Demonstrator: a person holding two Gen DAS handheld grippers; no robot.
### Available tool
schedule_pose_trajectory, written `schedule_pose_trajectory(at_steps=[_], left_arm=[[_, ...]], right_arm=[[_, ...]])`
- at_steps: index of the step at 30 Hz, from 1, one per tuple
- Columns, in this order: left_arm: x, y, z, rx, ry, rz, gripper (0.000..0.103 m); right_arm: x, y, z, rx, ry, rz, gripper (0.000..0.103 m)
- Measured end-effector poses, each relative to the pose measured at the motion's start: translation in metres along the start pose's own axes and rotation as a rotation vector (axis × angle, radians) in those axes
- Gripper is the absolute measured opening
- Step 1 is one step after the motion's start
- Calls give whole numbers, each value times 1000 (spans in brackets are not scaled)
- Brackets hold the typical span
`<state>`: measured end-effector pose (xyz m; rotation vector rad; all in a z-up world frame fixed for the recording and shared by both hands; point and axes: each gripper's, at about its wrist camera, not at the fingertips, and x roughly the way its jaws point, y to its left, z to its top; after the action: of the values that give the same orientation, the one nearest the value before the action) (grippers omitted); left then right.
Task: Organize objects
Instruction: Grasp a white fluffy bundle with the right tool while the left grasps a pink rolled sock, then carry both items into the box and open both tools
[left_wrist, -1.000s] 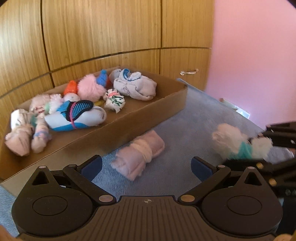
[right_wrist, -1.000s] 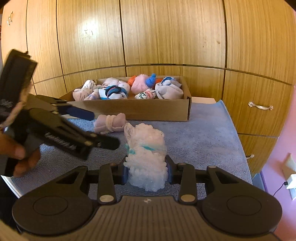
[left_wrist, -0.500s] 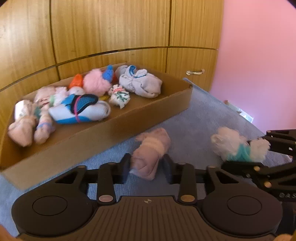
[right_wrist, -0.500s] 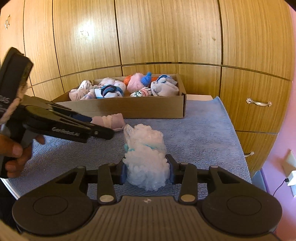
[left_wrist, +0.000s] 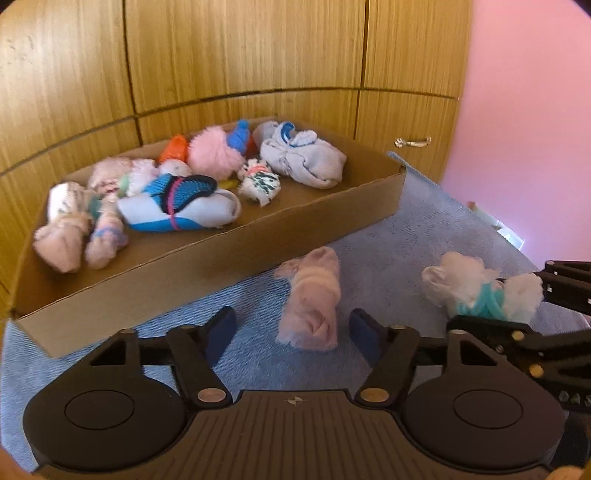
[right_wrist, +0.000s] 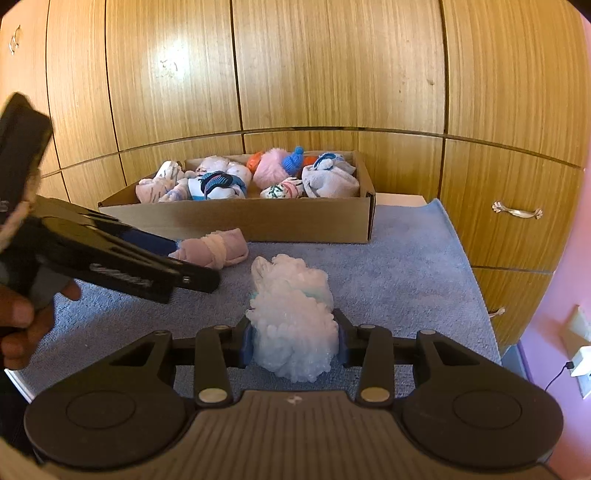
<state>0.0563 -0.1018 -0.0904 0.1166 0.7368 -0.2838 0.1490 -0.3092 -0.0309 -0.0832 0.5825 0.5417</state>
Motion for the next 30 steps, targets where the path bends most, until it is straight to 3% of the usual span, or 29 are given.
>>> schedule_pose_trajectory(at_steps=[2, 3, 4, 5, 10, 17, 24, 30], left_arm=[[4, -2, 3, 13, -8, 0, 67], [4, -2, 4, 13, -12, -4, 57], [4, -1, 5, 7, -16, -9, 39], [3, -2, 4, 4, -18, -14, 33], [-14, -1, -2, 13, -21, -26, 31], [-66, 26, 5, -8, -38, 14, 31], [-96, 63, 40, 59, -20, 85, 31], [-92, 85, 69, 72, 6, 110, 31]], right_arm=[[0, -2, 1, -8, 4, 4, 35], [0, -3, 1, -12, 2, 5, 35], [-2, -4, 2, -11, -3, 10, 34], [-3, -6, 2, -8, -6, 16, 34], [-11, -15, 9, -12, -14, 31, 34], [-26, -18, 35, -86, -20, 73, 34], [-29, -12, 104, -199, -31, 197, 34], [3, 9, 159, -262, 0, 301, 34]])
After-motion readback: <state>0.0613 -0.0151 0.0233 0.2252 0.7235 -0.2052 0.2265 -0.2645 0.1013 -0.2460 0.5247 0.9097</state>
